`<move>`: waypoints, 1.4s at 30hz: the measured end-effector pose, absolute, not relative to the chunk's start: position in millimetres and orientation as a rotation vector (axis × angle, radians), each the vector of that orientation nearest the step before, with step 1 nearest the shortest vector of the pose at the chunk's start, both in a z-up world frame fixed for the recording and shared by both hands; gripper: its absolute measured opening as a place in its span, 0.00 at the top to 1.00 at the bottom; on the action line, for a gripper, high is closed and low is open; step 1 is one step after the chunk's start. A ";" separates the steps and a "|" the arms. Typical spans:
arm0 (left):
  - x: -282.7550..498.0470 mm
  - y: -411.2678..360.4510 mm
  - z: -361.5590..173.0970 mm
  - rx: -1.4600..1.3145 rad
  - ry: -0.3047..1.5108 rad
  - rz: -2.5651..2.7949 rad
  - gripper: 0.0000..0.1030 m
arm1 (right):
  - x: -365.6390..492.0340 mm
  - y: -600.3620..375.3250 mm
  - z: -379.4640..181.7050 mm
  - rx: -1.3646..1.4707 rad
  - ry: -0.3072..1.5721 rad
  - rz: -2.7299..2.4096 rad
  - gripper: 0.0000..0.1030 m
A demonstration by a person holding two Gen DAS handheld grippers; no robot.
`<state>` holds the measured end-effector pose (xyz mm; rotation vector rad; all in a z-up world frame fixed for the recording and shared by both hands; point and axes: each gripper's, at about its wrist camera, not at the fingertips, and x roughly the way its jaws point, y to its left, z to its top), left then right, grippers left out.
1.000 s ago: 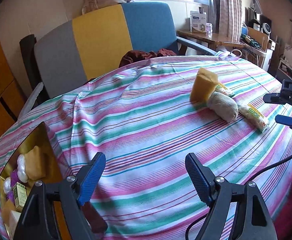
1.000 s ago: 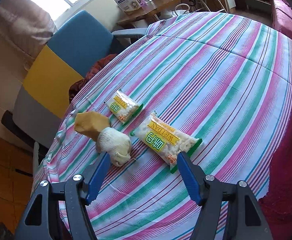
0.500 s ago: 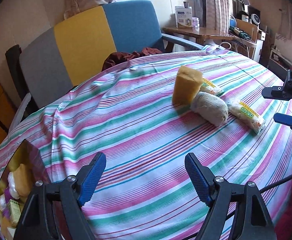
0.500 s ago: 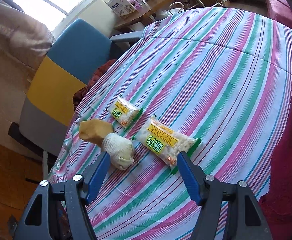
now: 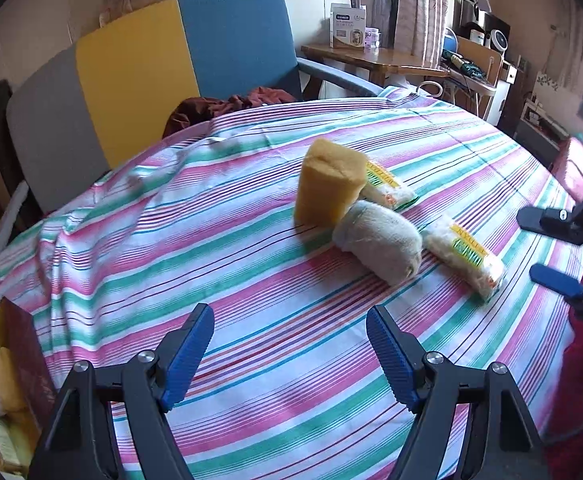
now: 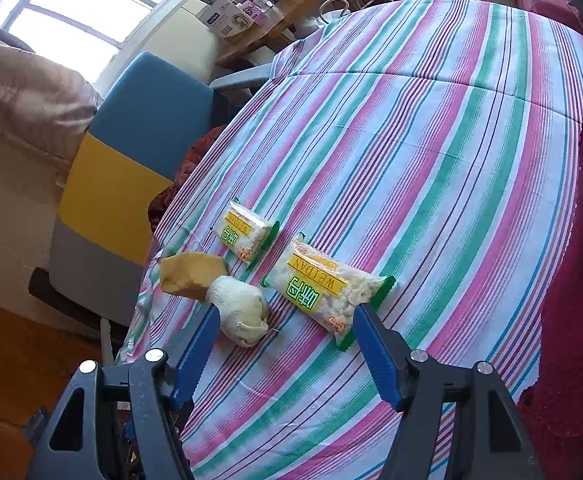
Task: Organize objects
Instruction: 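Reach the left gripper to the white knit-wrapped bun and grasp it, then grasp the large WEIDAN cracker pack with the right gripper while the left gripper lifts the bun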
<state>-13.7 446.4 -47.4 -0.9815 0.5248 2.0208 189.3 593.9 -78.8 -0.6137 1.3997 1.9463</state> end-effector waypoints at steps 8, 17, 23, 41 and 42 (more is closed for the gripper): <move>-20.3 491.8 -54.9 -1.142 0.361 1.926 0.23 | 203.3 599.7 -83.3 -0.535 1.470 1.905 0.32; -24.0 537.7 -73.3 -1.247 0.301 1.915 0.23 | 205.1 599.8 -88.1 -0.525 1.501 1.900 0.31; -43.3 556.7 -96.4 -1.315 0.259 1.921 0.23 | 201.1 600.8 -92.6 -0.556 1.503 1.878 0.31; -21.7 369.5 -93.1 -1.194 0.208 1.776 0.41 | 189.5 596.1 -99.0 -0.701 1.439 1.859 0.31; -19.5 356.7 -92.5 -1.193 0.211 1.780 0.41 | 188.1 595.1 -98.1 -0.710 1.420 1.858 0.31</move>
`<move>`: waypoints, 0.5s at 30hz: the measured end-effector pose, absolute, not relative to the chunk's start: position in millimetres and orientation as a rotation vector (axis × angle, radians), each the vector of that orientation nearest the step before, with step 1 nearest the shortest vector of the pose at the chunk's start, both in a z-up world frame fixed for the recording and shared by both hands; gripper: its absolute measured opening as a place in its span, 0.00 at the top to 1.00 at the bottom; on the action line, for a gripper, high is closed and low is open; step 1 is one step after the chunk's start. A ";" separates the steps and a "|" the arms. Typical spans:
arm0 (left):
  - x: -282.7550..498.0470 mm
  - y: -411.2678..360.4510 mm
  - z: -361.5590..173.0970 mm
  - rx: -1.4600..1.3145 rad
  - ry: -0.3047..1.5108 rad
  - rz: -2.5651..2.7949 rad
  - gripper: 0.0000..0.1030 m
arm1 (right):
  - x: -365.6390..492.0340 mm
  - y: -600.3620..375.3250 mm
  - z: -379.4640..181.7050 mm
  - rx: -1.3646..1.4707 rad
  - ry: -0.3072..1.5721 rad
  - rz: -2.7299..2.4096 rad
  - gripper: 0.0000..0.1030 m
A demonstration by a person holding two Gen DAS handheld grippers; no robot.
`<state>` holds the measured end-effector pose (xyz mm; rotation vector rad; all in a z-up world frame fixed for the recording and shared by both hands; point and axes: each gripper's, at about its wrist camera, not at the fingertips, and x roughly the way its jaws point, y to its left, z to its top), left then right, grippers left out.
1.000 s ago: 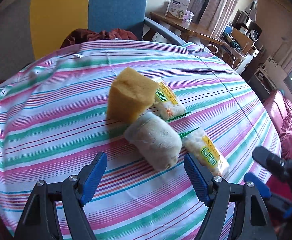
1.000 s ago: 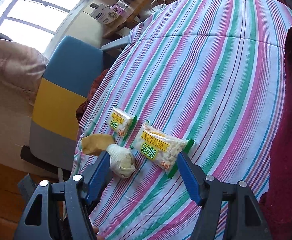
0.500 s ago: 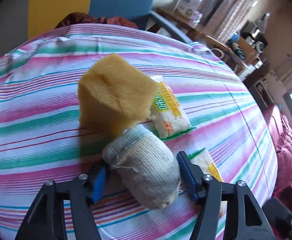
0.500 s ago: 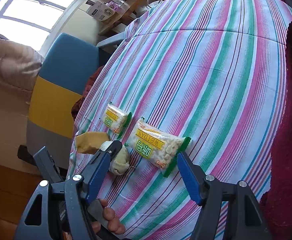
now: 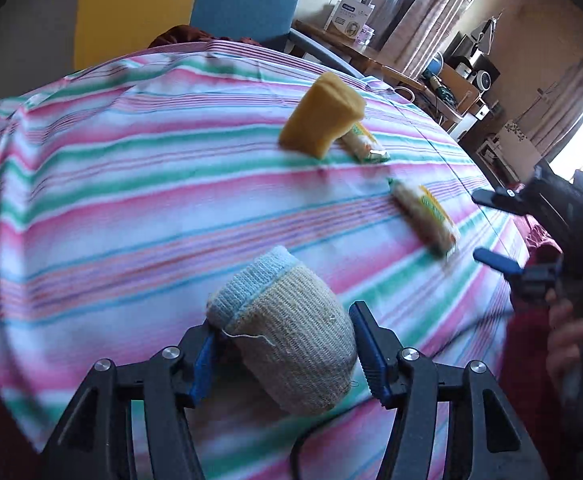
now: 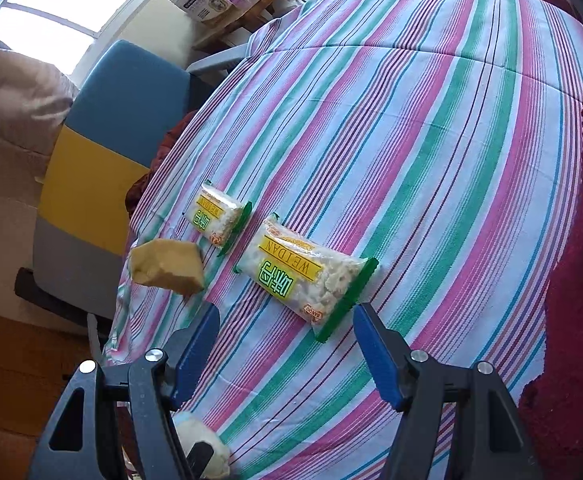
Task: Organize objects
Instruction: 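Grasp the large WEIDAN cracker pack with the right gripper while the left gripper lifts the bun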
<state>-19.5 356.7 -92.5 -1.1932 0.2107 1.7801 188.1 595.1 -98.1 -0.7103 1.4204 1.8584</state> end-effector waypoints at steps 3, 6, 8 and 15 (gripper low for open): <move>-14.0 334.9 -92.2 -1.177 0.223 1.805 0.41 | 183.9 593.0 -95.8 -0.744 1.359 1.861 0.31; -14.2 325.7 -93.0 -1.185 0.201 1.816 0.41 | 176.5 590.5 -93.2 -0.807 1.292 1.865 0.31; -13.8 325.3 -93.2 -1.184 0.201 1.818 0.40 | 165.8 590.7 -87.0 -0.880 1.200 1.890 0.31; -12.1 330.7 -94.6 -1.173 0.212 1.833 0.40 | 114.6 613.8 -94.4 -1.207 0.819 1.875 0.31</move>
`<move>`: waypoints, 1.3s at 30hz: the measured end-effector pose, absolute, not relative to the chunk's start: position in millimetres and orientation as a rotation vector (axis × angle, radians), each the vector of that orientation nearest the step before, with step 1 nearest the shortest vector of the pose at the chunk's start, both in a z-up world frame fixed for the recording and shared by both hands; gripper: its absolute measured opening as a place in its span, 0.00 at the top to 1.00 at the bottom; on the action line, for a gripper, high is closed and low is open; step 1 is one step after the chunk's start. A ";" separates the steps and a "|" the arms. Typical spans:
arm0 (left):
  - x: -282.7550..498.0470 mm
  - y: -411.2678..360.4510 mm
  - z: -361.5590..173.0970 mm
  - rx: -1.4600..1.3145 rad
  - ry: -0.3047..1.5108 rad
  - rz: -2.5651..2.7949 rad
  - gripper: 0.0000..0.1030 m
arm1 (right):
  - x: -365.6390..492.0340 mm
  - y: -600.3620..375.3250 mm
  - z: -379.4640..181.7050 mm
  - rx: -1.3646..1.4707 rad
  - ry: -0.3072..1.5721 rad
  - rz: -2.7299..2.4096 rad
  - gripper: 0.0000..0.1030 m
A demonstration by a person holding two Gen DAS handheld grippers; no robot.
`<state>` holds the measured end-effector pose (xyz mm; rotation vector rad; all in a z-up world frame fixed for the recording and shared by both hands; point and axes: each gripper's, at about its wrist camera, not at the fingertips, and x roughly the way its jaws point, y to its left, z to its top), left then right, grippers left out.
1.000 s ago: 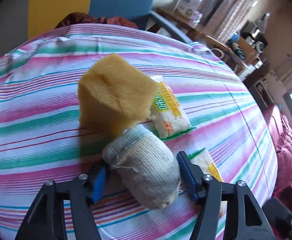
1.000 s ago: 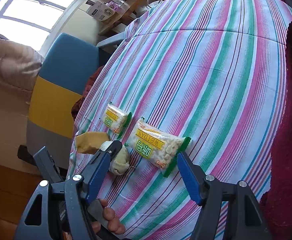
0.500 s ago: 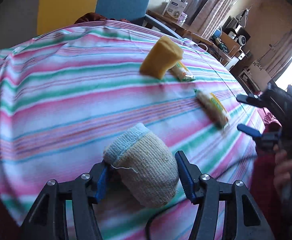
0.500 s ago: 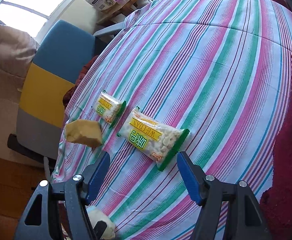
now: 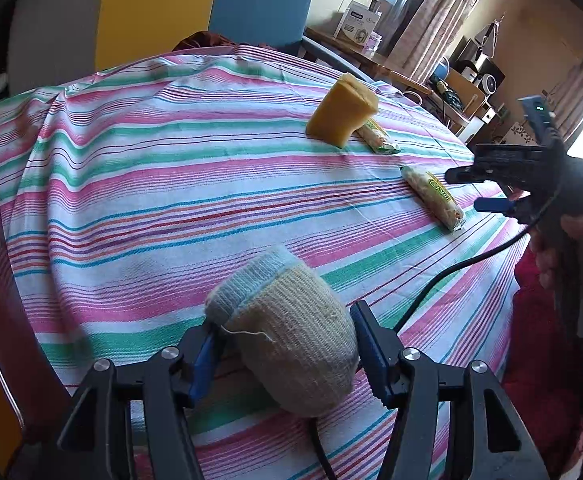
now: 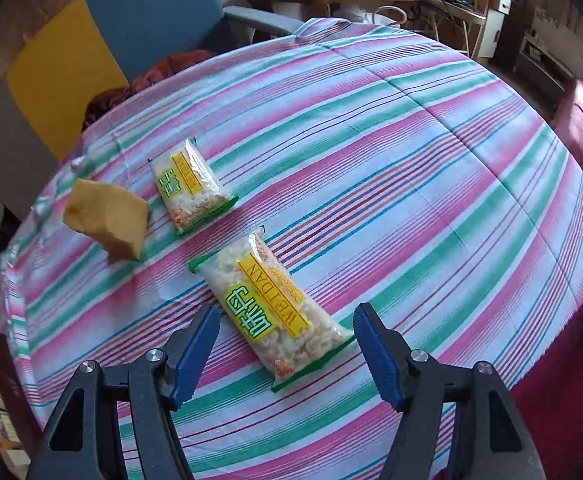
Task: Organize objects
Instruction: 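Grasp the large WEIDAN cracker pack with the right gripper while the left gripper lifts the bun, then carry the bun over the gold tray with the left gripper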
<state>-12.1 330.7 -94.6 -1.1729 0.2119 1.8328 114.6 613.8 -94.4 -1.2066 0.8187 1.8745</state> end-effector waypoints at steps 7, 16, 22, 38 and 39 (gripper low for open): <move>-11.0 326.1 -95.2 -1.167 0.190 1.844 0.39 | 94.2 623.0 -115.9 -1.273 0.738 1.864 0.32; -1.4 326.6 -96.4 -1.112 0.224 1.877 0.41 | 83.6 604.9 -120.4 -1.360 0.589 1.935 0.60; 9.2 323.4 -89.3 -1.080 0.271 1.893 0.47 | 88.4 604.2 -123.2 -1.350 0.581 1.955 0.59; 4.1 260.8 -13.1 -0.933 0.176 2.103 0.48 | 43.0 541.7 -121.4 -1.470 0.227 2.194 0.64; 1.6 255.8 -10.2 -0.928 0.172 2.122 0.48 | 41.3 537.1 -122.0 -1.468 0.198 2.202 0.64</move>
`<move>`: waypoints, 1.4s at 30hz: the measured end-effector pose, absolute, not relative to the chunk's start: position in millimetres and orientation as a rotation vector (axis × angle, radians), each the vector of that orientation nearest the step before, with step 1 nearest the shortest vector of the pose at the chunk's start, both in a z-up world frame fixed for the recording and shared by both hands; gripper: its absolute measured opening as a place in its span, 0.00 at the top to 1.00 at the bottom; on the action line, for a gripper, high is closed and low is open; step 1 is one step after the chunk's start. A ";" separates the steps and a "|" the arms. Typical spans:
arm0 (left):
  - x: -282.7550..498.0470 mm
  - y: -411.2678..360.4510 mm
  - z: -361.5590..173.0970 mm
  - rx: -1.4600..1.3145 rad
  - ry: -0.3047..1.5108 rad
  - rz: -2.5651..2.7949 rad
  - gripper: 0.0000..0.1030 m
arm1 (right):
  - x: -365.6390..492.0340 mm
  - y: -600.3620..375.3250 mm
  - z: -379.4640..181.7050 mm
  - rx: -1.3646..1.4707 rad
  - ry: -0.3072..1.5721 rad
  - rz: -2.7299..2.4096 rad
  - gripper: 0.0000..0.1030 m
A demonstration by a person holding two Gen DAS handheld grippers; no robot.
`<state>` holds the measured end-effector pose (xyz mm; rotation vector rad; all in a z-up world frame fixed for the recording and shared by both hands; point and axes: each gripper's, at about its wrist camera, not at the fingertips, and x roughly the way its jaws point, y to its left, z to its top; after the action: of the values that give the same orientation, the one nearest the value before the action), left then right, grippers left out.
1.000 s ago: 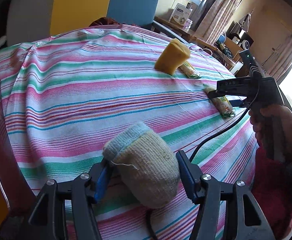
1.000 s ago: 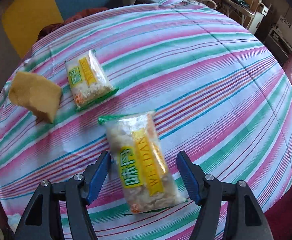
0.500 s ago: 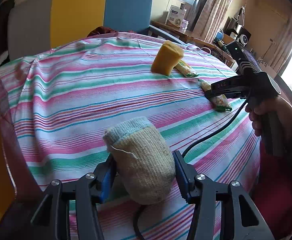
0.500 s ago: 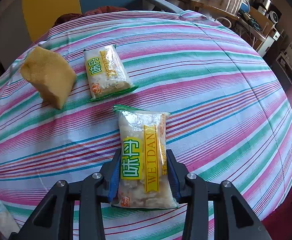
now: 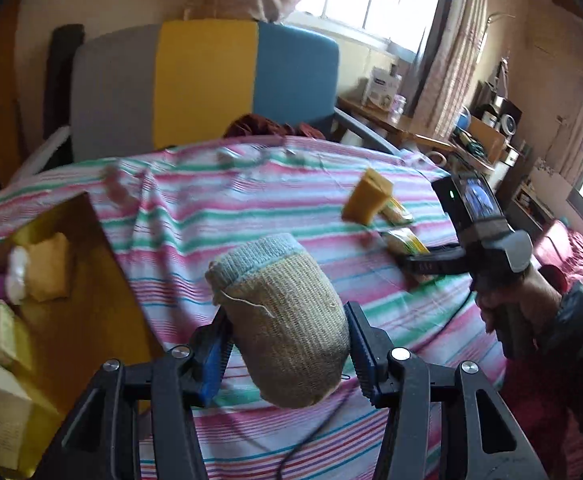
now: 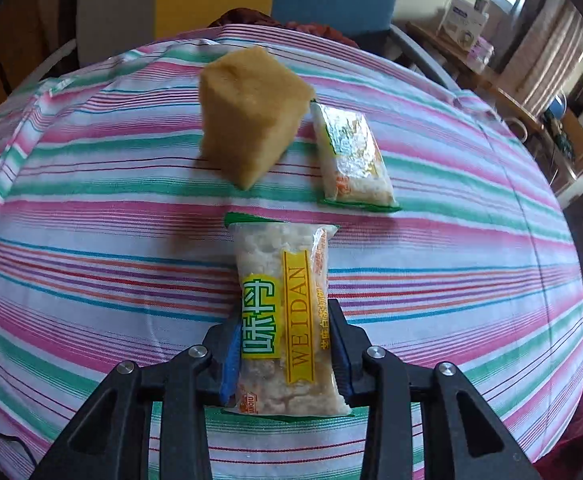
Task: Organize objects
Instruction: 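Carry the bun over the gold tray with the left gripper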
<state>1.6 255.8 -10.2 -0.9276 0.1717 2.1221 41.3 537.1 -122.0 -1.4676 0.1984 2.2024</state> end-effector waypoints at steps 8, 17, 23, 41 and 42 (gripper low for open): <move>-16.8 213.5 3.1 -0.921 0.149 2.273 0.48 | 47.2 546.9 -127.0 -1.466 0.272 2.206 0.64; -29.9 181.5 -5.0 -0.968 0.137 2.353 0.48 | 50.2 536.7 -120.8 -1.448 0.272 2.211 0.63; -38.6 164.8 -15.0 -1.032 0.113 2.363 0.48 | 46.7 537.2 -120.7 -1.450 0.242 2.209 0.62; -143.7 73.1 -41.4 -1.382 -0.228 2.388 0.48 | 40.1 522.7 -121.4 -1.476 0.084 2.190 0.62; -145.2 78.4 -46.0 -1.401 -0.212 2.381 0.48 | 40.4 522.2 -121.7 -1.476 0.082 2.189 0.62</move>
<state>-145.2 78.4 -46.0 -1.4012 -0.2122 2.3807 40.4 522.2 -121.7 -1.4757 0.0820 2.1895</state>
